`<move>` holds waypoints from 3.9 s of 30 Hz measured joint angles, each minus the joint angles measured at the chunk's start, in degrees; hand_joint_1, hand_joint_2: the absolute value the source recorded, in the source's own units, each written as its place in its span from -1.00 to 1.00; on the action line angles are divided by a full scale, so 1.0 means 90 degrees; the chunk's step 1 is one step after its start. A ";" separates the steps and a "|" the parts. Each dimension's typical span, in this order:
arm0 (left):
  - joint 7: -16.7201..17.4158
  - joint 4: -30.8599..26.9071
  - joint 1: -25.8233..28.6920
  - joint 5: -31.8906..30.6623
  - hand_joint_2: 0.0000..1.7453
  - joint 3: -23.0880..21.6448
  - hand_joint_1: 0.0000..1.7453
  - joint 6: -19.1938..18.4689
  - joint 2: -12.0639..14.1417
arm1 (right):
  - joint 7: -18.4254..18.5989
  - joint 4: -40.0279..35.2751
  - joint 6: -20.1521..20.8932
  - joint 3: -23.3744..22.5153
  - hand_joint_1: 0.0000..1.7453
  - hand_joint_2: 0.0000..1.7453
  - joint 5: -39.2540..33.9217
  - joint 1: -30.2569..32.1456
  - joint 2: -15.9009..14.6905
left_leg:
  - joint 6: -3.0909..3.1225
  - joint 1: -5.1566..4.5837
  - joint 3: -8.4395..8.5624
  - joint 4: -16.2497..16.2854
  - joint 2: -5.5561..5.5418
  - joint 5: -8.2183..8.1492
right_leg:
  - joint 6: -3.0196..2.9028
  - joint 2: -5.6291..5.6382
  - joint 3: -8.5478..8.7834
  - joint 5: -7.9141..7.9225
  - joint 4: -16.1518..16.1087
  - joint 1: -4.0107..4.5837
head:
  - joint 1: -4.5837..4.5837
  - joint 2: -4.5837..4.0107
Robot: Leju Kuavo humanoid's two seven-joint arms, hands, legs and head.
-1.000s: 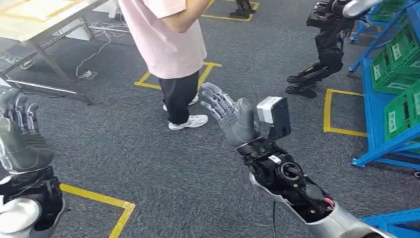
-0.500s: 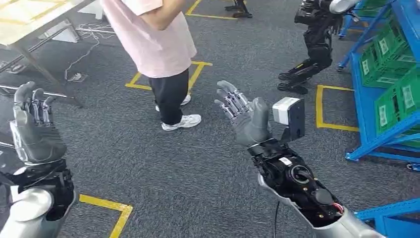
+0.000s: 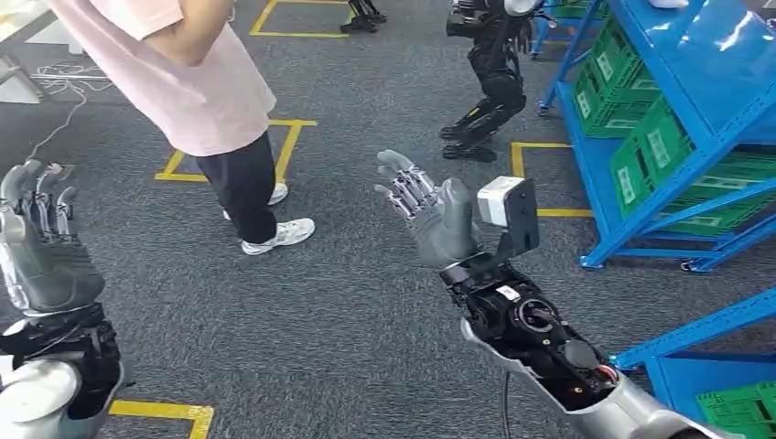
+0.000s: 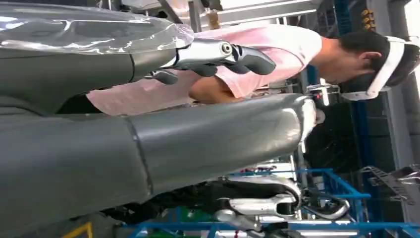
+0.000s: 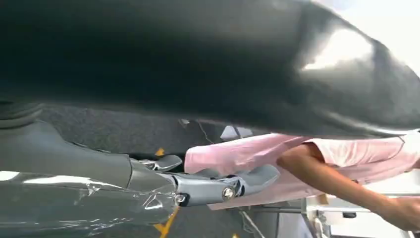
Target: Take the parts from the cabinet and place them on the table.
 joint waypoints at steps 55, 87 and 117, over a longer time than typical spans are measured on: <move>-0.0002 0.0080 0.0117 -0.0017 -1.00 0.0000 -1.00 0.0119 -0.0019 | -0.0163 0.0068 0.0104 -0.0005 -1.00 -1.00 -0.0022 0.0101 0.0024 | -0.0055 -0.0058 -0.0791 0.1910 0.0304 -0.0839 | -0.0241 -0.0303 0.0126 0.0062 -0.0144 0.0096 | 0.0029 0.0002; 0.0039 0.0066 0.0107 -0.0068 -1.00 0.0000 -1.00 0.0139 -0.0017 | -0.0153 0.0100 0.0155 -0.0005 -1.00 -1.00 -0.0022 0.0096 0.0049 | -0.0004 -0.0036 -0.0533 0.1301 0.0292 -0.0476 | -0.0207 -0.0238 0.0073 0.0089 -0.0116 0.0070 | -0.0024 0.0000; 0.0002 0.0083 -0.0034 0.0007 -1.00 0.0002 -1.00 0.0029 -0.0015 | -0.0107 0.0102 0.0138 -0.0005 -1.00 -1.00 -0.0032 -0.0029 0.0058 | 0.0004 -0.0063 -0.0667 0.1623 0.0299 -0.0653 | -0.0231 -0.0259 0.0077 0.0106 -0.0141 0.0089 | 0.0000 0.0000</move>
